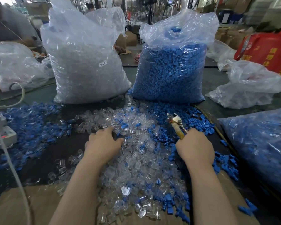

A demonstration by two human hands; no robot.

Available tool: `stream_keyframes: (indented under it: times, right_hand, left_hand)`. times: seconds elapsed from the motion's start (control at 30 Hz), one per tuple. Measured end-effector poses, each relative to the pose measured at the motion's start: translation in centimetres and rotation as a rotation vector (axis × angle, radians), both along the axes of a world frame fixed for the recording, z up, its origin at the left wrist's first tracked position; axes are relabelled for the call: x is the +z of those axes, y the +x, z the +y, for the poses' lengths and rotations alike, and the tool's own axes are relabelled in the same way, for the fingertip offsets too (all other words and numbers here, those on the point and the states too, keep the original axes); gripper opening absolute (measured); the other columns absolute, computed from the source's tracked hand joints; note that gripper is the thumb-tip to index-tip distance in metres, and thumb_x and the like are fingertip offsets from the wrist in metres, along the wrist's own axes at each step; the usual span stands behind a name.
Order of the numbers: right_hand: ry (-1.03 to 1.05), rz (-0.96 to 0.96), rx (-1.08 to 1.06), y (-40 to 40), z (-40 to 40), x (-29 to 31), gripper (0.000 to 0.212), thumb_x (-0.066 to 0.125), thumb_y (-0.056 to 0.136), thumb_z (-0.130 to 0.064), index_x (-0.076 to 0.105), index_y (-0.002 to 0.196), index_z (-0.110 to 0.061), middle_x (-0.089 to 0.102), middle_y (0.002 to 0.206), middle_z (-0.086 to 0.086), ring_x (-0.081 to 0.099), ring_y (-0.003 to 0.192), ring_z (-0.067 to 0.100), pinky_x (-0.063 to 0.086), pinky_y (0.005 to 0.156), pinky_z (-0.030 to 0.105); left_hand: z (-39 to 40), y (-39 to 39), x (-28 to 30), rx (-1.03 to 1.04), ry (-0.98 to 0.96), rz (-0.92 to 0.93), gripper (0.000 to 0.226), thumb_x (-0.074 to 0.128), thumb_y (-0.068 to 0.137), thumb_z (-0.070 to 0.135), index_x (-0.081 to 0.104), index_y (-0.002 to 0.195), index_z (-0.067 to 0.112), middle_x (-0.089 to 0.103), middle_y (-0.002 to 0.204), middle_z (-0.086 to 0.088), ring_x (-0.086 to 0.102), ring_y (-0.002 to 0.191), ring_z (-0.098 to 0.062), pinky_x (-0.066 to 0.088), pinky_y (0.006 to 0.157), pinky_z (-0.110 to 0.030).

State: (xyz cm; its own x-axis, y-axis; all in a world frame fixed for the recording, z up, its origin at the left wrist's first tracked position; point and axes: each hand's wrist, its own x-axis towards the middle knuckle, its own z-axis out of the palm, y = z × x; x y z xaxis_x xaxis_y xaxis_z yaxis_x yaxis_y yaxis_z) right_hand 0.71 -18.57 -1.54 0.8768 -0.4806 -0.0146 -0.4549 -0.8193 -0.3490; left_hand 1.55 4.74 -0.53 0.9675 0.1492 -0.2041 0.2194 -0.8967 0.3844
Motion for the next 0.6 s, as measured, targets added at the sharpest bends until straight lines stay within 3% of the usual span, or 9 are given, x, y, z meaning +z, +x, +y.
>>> stream_keyframes:
  times: [0.07,0.13,0.3,0.37,0.43,0.5,0.6]
  right_hand:
    - [0.002,-0.008,0.067,0.1,0.2,-0.1,0.016,0.058,0.092,-0.025,0.052,0.103,-0.015,0.052,0.084,0.003,0.043,0.060,0.018,0.025,0.045,0.028]
    - [0.006,-0.001,0.150,0.1,0.6,-0.1,0.011,0.056,0.090,-0.025,0.050,0.097,-0.018,0.048,0.076,0.000,0.043,0.060,0.018,0.027,0.046,0.028]
    - [0.131,-0.014,0.281,0.4,1.2,-0.1,0.006,0.055,0.085,-0.025,0.055,0.090,-0.021,0.057,0.078,0.001,0.052,0.068,0.023,0.036,0.055,0.031]
    - [0.185,-0.054,0.293,0.5,1.3,-0.2,0.004,0.057,0.085,-0.025,0.055,0.086,-0.021,0.059,0.078,0.000,0.055,0.071,0.023,0.038,0.056,0.031]
    - [0.224,-0.115,0.276,0.5,1.3,-0.3,0.006,0.058,0.086,-0.027,0.055,0.086,-0.022,0.059,0.076,-0.003,0.055,0.069,0.019,0.036,0.054,0.030]
    - [0.218,-0.172,0.245,0.6,1.3,-0.3,0.007,0.059,0.088,-0.030,0.054,0.087,-0.025,0.056,0.074,-0.008,0.050,0.065,0.014,0.033,0.051,0.029]
    - [0.263,-0.210,0.222,0.7,0.9,-0.2,0.010,0.061,0.090,-0.035,0.054,0.087,-0.029,0.056,0.076,-0.009,0.053,0.069,0.017,0.037,0.056,0.031]
  left_hand:
    - [-0.3,0.0,0.0,-0.061,-0.104,-0.029,0.060,0.058,0.093,0.046,0.040,0.147,0.025,0.052,0.142,-0.006,0.046,0.127,-0.030,0.041,0.107,-0.041]
    - [-1.0,-0.3,0.0,-0.114,-0.223,-0.033,0.061,0.063,0.091,0.044,0.042,0.145,0.028,0.052,0.141,-0.001,0.051,0.120,-0.021,0.044,0.098,-0.033]
    - [-2.0,-0.3,-0.3,-0.166,-0.269,-0.047,0.059,0.065,0.088,0.048,0.043,0.142,0.037,0.040,0.143,-0.005,0.050,0.082,-0.002,0.041,0.072,-0.022]
    - [-2.0,-0.3,-0.3,-0.170,-0.313,-0.063,0.055,0.068,0.086,0.046,0.048,0.137,0.037,0.042,0.141,-0.003,0.051,0.076,0.002,0.039,0.063,-0.016]
    - [-1.8,-0.5,-0.3,-0.174,-0.367,-0.070,0.052,0.072,0.084,0.044,0.053,0.132,0.038,0.047,0.140,0.000,0.056,0.086,-0.002,0.045,0.072,-0.018]
    - [-1.8,-0.5,-0.1,-0.164,-0.403,-0.060,0.051,0.075,0.081,0.042,0.056,0.128,0.038,0.052,0.137,0.001,0.057,0.104,-0.011,0.048,0.093,-0.030]
    - [-1.8,-0.5,-0.1,-0.159,-0.420,-0.054,0.053,0.079,0.079,0.039,0.057,0.127,0.037,0.055,0.133,0.002,0.055,0.110,-0.014,0.045,0.100,-0.034]
